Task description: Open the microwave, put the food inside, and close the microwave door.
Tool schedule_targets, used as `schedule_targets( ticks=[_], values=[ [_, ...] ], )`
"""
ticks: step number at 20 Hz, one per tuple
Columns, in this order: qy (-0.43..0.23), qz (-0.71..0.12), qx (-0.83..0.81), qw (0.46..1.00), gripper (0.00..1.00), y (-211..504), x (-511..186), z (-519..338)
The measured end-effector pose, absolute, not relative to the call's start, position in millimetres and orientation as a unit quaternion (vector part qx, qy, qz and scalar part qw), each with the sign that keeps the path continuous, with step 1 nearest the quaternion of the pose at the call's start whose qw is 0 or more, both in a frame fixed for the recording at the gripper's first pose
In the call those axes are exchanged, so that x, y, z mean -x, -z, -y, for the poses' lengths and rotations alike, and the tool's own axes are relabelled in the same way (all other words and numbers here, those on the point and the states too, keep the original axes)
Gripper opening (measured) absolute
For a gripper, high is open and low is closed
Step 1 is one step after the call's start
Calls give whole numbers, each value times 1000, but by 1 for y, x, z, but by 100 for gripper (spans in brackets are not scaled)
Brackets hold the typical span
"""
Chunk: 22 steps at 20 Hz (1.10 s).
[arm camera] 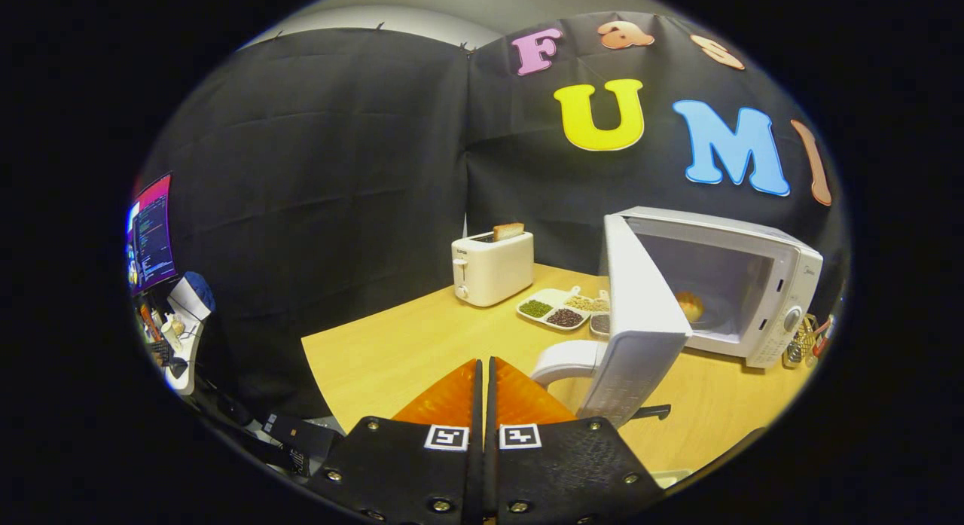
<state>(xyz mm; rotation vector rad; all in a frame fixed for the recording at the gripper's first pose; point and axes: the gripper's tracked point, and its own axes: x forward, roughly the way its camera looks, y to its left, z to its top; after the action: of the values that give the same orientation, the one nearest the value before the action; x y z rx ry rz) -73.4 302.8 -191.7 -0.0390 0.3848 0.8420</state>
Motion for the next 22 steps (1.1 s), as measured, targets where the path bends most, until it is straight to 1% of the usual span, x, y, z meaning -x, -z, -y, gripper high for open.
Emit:
schedule_targets(
  ticks=[10,22],
  values=[
    [-334,-195,13,922,1,197,24,-242],
    [-242,-197,-2,950,1,205,-60,-175]
  ],
)
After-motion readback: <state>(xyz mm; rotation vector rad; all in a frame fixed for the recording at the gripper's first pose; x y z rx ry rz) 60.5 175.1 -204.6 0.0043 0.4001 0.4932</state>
